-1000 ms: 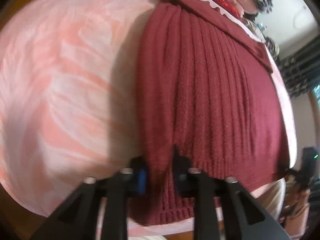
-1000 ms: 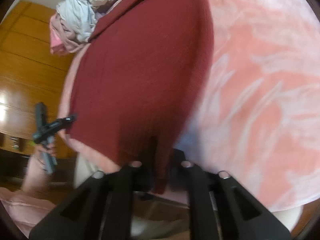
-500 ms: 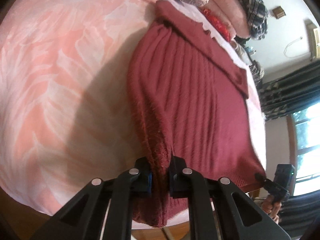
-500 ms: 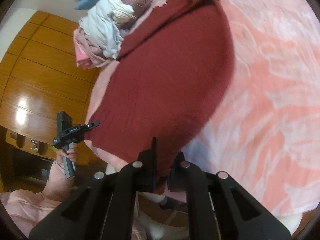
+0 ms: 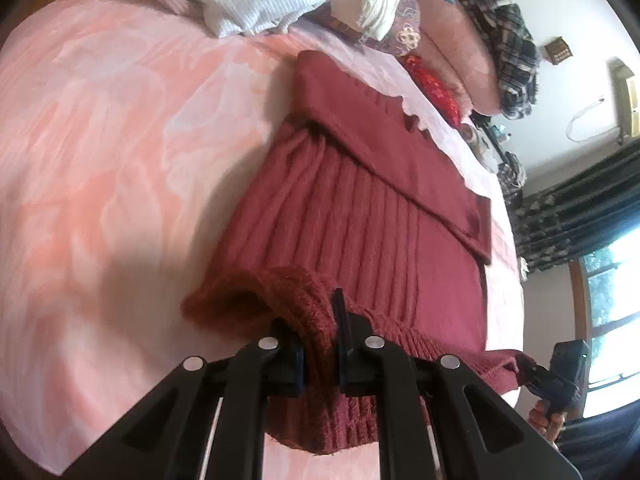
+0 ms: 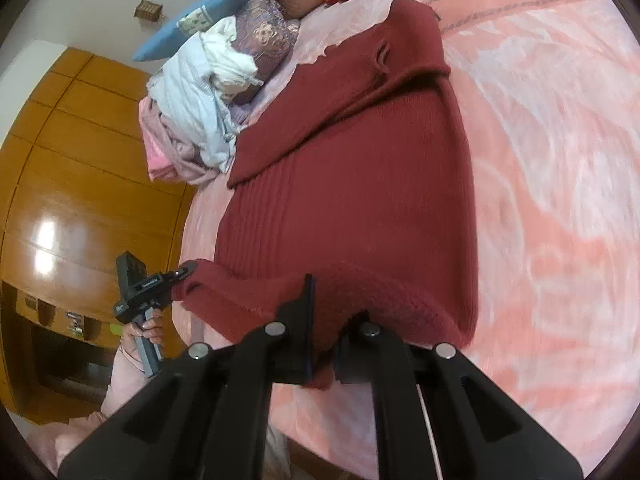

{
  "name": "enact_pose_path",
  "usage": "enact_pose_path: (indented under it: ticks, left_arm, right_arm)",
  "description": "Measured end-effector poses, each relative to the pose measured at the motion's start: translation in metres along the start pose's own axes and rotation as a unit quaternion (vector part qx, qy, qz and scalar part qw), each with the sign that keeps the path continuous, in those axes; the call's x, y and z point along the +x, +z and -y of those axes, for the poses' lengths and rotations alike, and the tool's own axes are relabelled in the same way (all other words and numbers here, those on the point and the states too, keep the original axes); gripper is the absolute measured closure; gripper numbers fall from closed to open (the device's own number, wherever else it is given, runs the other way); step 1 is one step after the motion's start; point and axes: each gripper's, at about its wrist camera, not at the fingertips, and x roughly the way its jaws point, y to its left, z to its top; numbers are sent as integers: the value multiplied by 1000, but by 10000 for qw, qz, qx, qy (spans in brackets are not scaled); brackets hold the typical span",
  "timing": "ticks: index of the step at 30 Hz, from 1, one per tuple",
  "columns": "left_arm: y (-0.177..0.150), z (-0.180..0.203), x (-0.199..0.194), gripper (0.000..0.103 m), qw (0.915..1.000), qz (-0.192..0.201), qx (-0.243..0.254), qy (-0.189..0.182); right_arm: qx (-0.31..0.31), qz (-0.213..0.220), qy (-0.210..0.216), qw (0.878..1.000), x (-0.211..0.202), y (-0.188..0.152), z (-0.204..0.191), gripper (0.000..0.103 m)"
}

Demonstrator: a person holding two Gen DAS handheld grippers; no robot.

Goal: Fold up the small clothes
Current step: 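Grasp the ribbed hem with both grippers and fold it up toward the collar, then open both grippers on the folded hem and reposition the left gripper at its edge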

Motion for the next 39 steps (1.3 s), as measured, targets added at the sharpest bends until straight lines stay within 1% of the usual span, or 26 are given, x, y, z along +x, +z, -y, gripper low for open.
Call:
enact_pose_path:
  ticks: [4,6,8,12,15,17,18,19,20,21,22,24,25,26,27,28,30,32,33,36,39]
  left_arm:
    - [30,2,25,92,10000,-17,-65,68]
    - [43,7,39,92,9998,-48,-23,174]
    - [51,6,49,92,9998,-76,-36,202]
    - [75,-1,71,92,9994,-101,-270,199]
    - [89,-12,94,92,9973,-312,-628,197]
    - [94,-16,101,91,9962,-386,-759,156]
    - [96,-16,102,88,9962,-419,-753,156]
    - [96,-15,100,87,9962,-440,-735,171]
    - [97,-13,98,85,9963,-462,-715,132]
    - [97,-13,95,80,9965,-480,-683,81]
    - [98,-12,90,69,9968,-476,-635,37]
    - [100,-11,79,59,9974,-350,-631,5]
    - [103,-12,68,55,9980,-164,-596,114]
    - [105,-12,61,48,9981,-50,-576,219]
    - [107,-13,55,47,9980,52,-567,257]
    - [111,-11,47,47,9980,196,-510,301]
    - [115,-7,38,47,9979,344,-319,455]
    - [117,2,34,47,9965,455,61,694]
    - [116,9,36,46,9948,480,321,843]
    - [112,24,44,40,9891,502,824,1115]
    - [108,37,60,37,9805,509,1303,1382]
  right_arm:
    - [170,-47,-109,9998,15,33,9,97]
    - [216,-115,-257,9994,28,49,12,97]
    - [286,-138,-299,9990,36,62,17,97]
    - [606,-138,-264,9977,48,88,33,97]
    - [936,-261,-371,9946,65,104,51,97]
    - [1073,-344,-486,9924,75,110,62,94]
    - [1114,-353,-492,9919,77,112,65,92]
    - [1128,-357,-473,9919,77,112,66,90]
    - [1115,-363,-458,9920,77,112,65,90]
    - [1043,-361,-480,9927,76,112,64,90]
    - [971,-376,-507,9933,75,112,61,88]
    - [926,-367,-566,9934,71,111,59,76]
    - [893,-306,-640,9935,66,112,57,58]
    - [822,-175,-771,9935,59,113,54,50]
    - [753,-40,-839,9936,50,115,52,50]
    - [700,5,-875,9937,45,116,50,52]
    - [489,113,-1003,9937,33,119,42,53]
    - [139,105,-1182,9928,28,120,31,53]
    - [-37,94,-1318,9912,28,119,25,53]
    - [-462,19,-1605,9860,34,117,14,51]
    - [-683,-112,-1730,9825,47,117,9,43]
